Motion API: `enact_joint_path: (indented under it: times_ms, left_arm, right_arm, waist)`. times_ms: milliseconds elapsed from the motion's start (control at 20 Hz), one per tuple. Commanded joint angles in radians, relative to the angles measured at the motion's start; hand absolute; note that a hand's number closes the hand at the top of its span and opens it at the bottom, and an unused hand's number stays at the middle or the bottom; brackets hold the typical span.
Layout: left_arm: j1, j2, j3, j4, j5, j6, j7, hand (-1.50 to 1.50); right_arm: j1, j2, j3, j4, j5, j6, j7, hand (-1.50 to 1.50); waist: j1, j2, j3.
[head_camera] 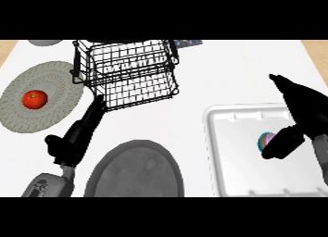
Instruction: Pick the cupcake from the tray and place it in the tiered basket
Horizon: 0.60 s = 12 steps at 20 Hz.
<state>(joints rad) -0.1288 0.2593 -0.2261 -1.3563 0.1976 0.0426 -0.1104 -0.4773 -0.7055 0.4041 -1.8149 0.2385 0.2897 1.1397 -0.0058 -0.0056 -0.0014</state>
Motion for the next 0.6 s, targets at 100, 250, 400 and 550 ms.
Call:
enact_joint_path:
  times_ms: [100,250,400,550]
  left_arm:
    - [-0.019,-0.019,-0.006,-0.041,-0.001,0.016,0.060,0.00]
    - [0.012,-0.016,-0.023,-0.031,-0.032,0.010,0.024,0.00]
    - [0.010,0.013,0.023,0.008,-0.008,-0.037,-0.019,0.00]
    - [0.050,-0.023,-0.007,-0.025,-0.034,-0.014,-0.017,0.00]
  right_arm:
    - [0.047,0.002,0.061,0.039,0.069,0.048,0.213,-1.50]
    - [0.051,-0.002,0.030,0.063,0.040,0.068,0.226,-1.50]
    - [0.075,0.075,0.038,0.092,0.083,0.010,0.218,-1.50]
    - [0.192,0.072,0.038,0.111,0.172,-0.072,0.070,-1.50]
  waist:
    - [0.004,0.002,0.000]
    - [0.007,0.003,0.000]
    - [0.011,0.005,0.000]
    - [0.005,0.004,0.001]
